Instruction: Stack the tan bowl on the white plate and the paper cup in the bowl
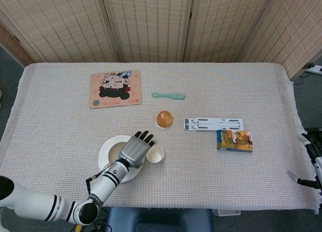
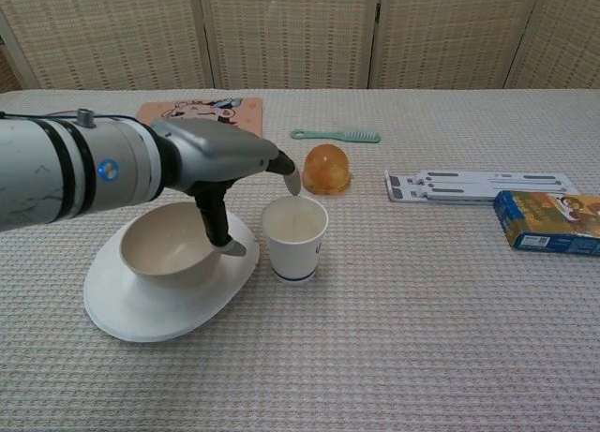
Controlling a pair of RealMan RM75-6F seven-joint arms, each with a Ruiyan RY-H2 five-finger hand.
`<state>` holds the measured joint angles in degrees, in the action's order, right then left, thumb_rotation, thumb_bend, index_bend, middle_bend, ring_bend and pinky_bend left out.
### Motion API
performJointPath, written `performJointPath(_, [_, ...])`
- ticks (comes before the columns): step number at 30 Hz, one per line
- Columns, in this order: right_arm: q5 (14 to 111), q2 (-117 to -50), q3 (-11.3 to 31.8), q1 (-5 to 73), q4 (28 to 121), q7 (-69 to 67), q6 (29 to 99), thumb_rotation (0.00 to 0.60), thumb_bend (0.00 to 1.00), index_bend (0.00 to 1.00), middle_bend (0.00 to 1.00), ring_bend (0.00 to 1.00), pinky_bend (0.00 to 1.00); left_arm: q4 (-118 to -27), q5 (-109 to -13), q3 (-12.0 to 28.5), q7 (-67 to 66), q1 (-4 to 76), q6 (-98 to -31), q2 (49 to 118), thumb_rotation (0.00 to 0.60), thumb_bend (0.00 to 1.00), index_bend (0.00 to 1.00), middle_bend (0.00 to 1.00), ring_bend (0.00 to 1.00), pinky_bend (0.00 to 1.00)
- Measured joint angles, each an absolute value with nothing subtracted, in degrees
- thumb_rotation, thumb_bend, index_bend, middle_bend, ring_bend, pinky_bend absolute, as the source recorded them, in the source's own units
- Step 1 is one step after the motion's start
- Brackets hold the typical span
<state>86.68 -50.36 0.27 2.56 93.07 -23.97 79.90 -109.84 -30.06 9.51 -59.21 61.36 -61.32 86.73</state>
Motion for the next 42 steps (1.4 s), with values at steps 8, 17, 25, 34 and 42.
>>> performJointPath(8, [87.1,-50.2,0.2,2.6,92.8,-24.9,80.1,0.6,0.21,0.0,0.0,0.0,0.0,-109.4,-26.4,9.3,-59.6,64.8,-62.1,88.4,0.6,0.25,0.21,0.12,0.0,0.16])
performJointPath(17, [87.5,-50.1,0.1,2.4,92.2,-25.9,80.4,0.6,0.21,0.0,0.0,0.0,0.0,-106.8,-25.7,8.7,-57.3,66.7,-61.4,89.8,0.6,0.25,0.22,0.12,0.0,0.16])
performJointPath(25, [87.8,-50.1,0.0,2.4,92.2,-25.9,80.6,0.6,0.21,0.0,0.0,0.0,0.0,-106.9,-25.9,7.7,-56.3,67.5,-62.1,90.1,0.6,0.25,0.24,0.12,0.0,0.16])
performJointPath(34, [88.0,-50.1,-0.1,2.4,92.0,-26.2,80.7,0.6,0.21,0.0,0.0,0.0,0.0,-105.6,-28.5,6.6,-54.5,67.6,-62.1,90.8,0.6,0.25,0.37,0.12,0.0,0.16])
performJointPath(42, [87.9,-50.1,-0.1,2.5,92.1,-25.9,80.4,0.6,0.21,0.0,0.0,0.0,0.0,-105.9,-30.2,6.0,-53.5,67.4,-62.9,90.5,0.6,0.25,0.4,0.12,0.0,0.16])
